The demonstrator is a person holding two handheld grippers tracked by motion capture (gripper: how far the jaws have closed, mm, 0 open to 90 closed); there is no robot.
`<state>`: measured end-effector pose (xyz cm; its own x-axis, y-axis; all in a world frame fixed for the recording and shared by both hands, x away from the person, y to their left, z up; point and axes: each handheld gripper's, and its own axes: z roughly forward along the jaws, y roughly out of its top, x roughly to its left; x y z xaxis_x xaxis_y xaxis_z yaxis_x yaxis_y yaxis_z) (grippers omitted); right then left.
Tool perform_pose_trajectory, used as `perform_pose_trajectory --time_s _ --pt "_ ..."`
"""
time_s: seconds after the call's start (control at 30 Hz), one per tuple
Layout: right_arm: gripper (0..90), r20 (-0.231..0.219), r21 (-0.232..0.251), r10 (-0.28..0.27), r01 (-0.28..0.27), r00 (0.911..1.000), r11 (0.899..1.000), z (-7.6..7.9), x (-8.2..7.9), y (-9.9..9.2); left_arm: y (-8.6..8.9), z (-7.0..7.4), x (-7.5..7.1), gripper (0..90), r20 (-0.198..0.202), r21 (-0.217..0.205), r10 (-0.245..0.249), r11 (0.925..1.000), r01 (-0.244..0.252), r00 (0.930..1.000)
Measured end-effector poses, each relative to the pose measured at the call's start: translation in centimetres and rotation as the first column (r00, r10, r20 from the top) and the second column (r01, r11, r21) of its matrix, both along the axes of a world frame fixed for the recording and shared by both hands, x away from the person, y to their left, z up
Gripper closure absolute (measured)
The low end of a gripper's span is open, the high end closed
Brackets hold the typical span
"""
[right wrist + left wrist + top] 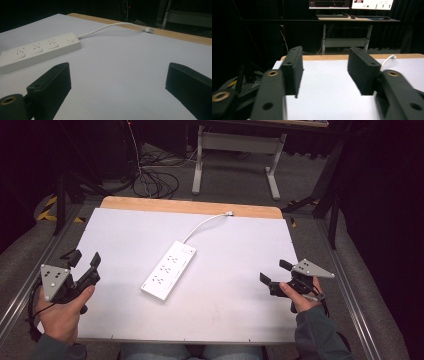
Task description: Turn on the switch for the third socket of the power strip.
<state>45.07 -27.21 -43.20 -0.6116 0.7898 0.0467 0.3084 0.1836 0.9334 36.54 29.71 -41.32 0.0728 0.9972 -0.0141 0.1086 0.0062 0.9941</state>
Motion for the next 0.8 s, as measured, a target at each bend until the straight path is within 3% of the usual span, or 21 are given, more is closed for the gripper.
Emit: perform_pose_trajectory --time_s 0.47,0.8 --pt "6.6 0.000 0.000 0.001 -0.001 1.0000 1.000 0.00 0.00 -0.02 0.13 0.04 -0.05 85.9 -0.001 -0.006 -0.040 0.9992 0.040 0.9992" --pt "6.6 0.000 -0.002 0.001 -0.001 1.0000 1.000 -0.01 -0.08 0.00 0.25 0.04 -0.03 89.9 -0.008 -0.015 -0.057 0.9983 0.057 0.9984"
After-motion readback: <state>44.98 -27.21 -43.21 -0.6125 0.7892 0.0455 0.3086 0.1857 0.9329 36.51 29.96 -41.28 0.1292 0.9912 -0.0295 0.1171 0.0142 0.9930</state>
